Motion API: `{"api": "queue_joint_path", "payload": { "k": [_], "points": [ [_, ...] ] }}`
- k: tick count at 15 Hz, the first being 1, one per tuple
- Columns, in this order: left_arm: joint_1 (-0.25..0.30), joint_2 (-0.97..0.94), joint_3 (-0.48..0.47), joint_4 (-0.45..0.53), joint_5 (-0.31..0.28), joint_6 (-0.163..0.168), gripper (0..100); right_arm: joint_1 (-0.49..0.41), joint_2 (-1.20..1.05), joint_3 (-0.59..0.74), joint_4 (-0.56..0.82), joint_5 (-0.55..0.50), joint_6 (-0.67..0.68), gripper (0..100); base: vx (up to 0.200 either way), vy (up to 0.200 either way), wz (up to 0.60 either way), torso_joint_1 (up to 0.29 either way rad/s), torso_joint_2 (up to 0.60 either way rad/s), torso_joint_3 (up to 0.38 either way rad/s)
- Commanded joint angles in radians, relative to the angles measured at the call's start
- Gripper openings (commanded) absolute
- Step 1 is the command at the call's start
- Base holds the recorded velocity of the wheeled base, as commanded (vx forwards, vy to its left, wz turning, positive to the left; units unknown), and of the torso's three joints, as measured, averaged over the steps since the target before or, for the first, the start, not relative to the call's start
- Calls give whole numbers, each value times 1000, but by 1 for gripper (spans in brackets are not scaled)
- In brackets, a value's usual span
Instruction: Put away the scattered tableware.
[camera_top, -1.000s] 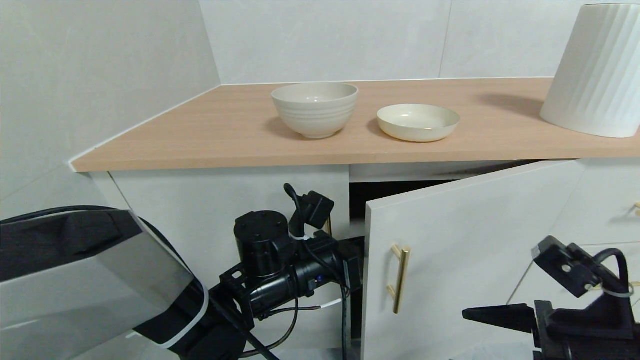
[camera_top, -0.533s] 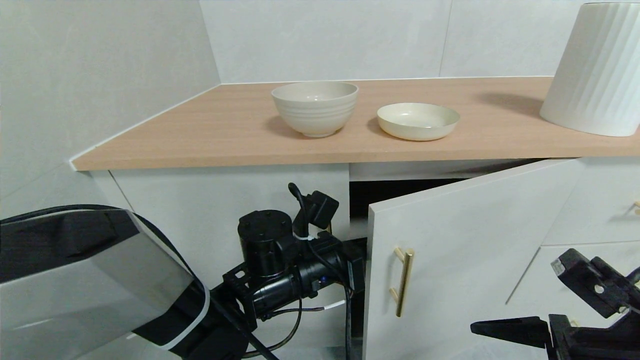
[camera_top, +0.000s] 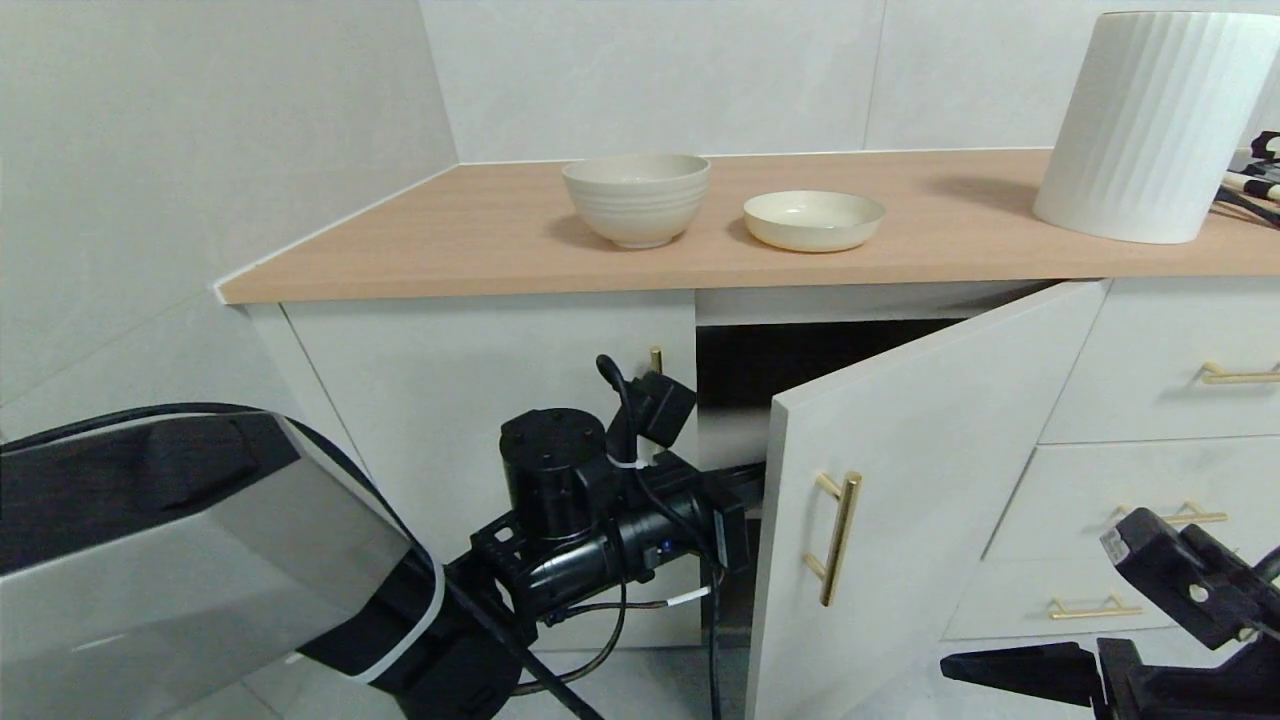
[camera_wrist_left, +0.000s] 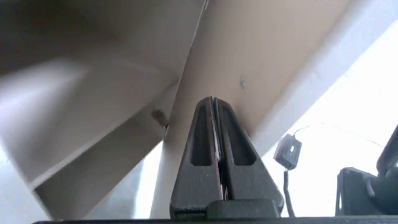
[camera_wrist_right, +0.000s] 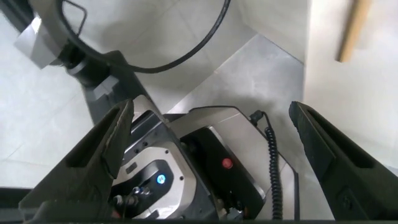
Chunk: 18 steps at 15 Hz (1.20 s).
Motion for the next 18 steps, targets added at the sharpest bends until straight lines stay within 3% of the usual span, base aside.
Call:
{"api": "queue_joint_path", "payload": {
  "k": [1,6,12,18],
  "points": [
    [-3,26,-57,38,4,-1,0,2,3,1,-1,0,0,100,0,0,0,0,0,0],
    [-38,3,-146,148,10,1,0,2,0,1,-1,0,0,100,0,0,0,0,0,0],
    [-46,-14,-195,233,10,1,0,18,-23,1,-1,-3,0,100,-200,0,0,2,5,4],
    [-61,43,-321,313,27,1,0,25,-36,1,-1,-4,0,100,0,0,0,0,0,0]
  ]
}}
